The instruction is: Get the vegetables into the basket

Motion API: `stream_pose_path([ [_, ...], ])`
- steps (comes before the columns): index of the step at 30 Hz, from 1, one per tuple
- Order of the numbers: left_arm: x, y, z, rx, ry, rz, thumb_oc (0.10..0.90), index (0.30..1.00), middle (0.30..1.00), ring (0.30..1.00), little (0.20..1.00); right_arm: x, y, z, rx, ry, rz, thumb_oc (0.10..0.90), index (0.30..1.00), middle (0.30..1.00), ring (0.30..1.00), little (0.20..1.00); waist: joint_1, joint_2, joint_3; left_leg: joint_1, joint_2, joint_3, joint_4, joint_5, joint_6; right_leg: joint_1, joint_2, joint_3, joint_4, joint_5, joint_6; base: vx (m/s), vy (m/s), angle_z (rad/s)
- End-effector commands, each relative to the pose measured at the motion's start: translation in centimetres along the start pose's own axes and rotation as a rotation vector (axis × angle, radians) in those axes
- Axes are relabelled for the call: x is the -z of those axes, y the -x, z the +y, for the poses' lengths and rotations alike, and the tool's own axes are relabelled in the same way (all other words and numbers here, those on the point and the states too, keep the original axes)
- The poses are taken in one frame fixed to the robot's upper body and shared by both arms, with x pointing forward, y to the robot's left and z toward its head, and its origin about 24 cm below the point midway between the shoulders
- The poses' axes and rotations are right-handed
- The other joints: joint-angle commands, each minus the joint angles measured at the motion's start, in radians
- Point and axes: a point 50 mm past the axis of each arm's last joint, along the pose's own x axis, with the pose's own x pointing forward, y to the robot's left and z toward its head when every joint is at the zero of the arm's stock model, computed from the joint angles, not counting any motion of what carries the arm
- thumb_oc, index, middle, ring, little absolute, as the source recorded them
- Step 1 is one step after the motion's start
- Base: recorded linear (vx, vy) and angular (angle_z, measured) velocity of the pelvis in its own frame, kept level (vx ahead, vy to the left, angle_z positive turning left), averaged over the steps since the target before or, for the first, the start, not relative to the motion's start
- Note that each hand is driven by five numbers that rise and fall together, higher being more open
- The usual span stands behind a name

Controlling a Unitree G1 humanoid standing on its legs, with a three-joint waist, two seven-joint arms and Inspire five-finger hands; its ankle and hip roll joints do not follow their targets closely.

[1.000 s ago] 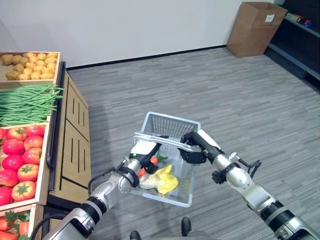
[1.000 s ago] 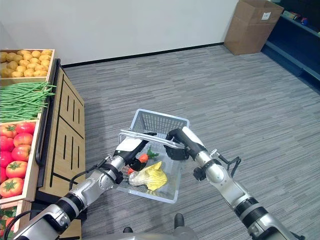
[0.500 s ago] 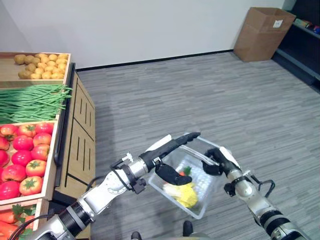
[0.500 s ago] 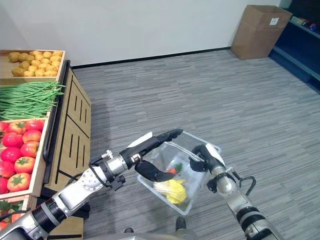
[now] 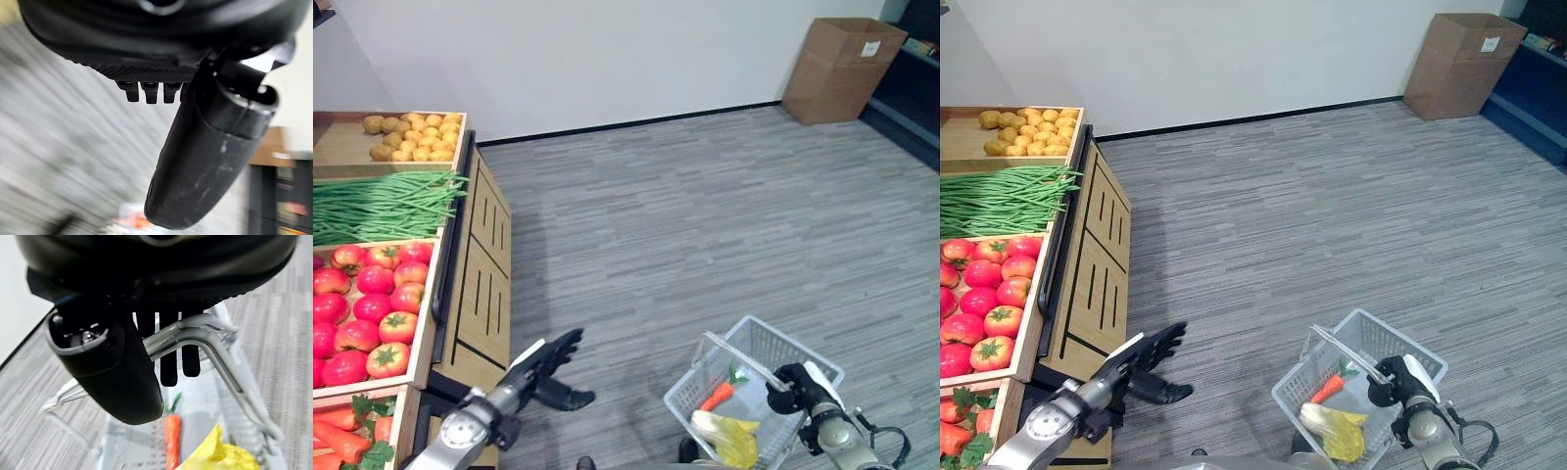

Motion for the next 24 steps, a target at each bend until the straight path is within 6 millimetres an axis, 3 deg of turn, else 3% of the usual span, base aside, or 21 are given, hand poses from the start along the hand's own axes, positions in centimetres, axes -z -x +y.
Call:
stream_pose_path([
  [1,-2.9,-1.1,1.5,-0.081,-0.138,-0.122,0.9,1.0,1.0,1.0,1.0,-4.9,-1.5,-3.8,0.169,-0.09,-0.188,0.4,0.3,0.3,0.3,0.3,0.021,-0.048,-0.044,-0.011,0.043,-0.071,0.006,-0.03,-0.053,0.035,-0.061,-0.009,0.005,-0.041,0.085,-0.01,0.002,0.04],
  [5,5.0,-0.9,0.2,-0.186,-0.116,0.249,0.9,1.0,1.0,1.0,1.0,-2.2,-1.2,-3.1,0.165,-0.109,-0.078,0.4,0.3,0.3,0.3,0.3,0.018,-0.048,-0.042,-0.015,0.045,-0.072,0.006,-0.026,-0.053,0.033,-0.06,-0.01,0.005,-0.04,0.083,-0.01,0.003,0.06],
  [6,5.0,-1.1,-0.2,-0.185,-0.107,0.248,0.9,1.0,1.0,1.0,1.0,-2.0,-1.1,-3.0,0.162,-0.111,-0.073,0.4,0.3,0.3,0.3,0.3,0.016,-0.048,-0.043,-0.016,0.045,-0.072,0.006,-0.027,-0.054,0.031,-0.06,-0.01,0.005,-0.04,0.082,-0.01,0.003,0.03],
  [11,10.2,0.3,-2.8,-0.227,-0.064,0.563,0.9,1.0,1.0,1.0,1.0,0.4,-0.7,-1.9,0.138,-0.126,0.047,0.4,0.3,0.3,0.3,0.3,0.011,-0.047,-0.044,-0.021,0.047,-0.07,0.006,-0.026,-0.055,0.027,-0.057,-0.01,0.005,-0.041,0.077,-0.01,0.002,0.03],
  [17,11.7,0.9,-5.4,-0.23,-0.013,0.666,0.9,1.0,1.0,1.0,1.0,4.0,0.4,-0.9,0.123,-0.119,0.225,0.402,0.303,0.303,0.303,0.303,0.01,-0.047,-0.041,-0.022,0.051,-0.07,0.006,-0.026,-0.057,0.026,-0.054,-0.01,0.005,-0.044,0.073,0.0,0.0,0.0],
  [18,11.6,0.8,-5.7,-0.22,-0.011,0.663,0.9,1.0,1.0,1.0,1.0,4.3,0.5,-1.0,0.126,-0.114,0.245,0.612,0.596,0.596,0.596,0.596,0.01,-0.046,-0.04,-0.023,0.052,-0.07,0.006,-0.026,-0.057,0.026,-0.053,-0.01,0.005,-0.044,0.072,0.0,0.0,0.0],
  [19,11.6,0.7,-5.8,-0.218,-0.013,0.659,0.9,1.0,1.0,1.0,1.0,4.6,0.6,-1.1,0.128,-0.107,0.259,0.9,1.0,1.0,1.0,1.0,0.011,-0.045,-0.039,-0.024,0.053,-0.071,0.006,-0.026,-0.057,0.025,-0.054,-0.011,0.005,-0.044,0.072,0.0,0.0,0.0],
  [24,11.4,0.5,-6.3,-0.215,0.017,0.657,0.9,1.0,1.0,1.0,1.0,7.0,1.6,-2.2,0.15,-0.087,0.386,0.9,1.0,1.0,1.0,1.0,0.013,-0.044,-0.036,-0.027,0.054,-0.074,0.006,-0.024,-0.06,0.022,-0.053,-0.014,0.005,-0.045,0.073,0.0,0.0,0.0],
])
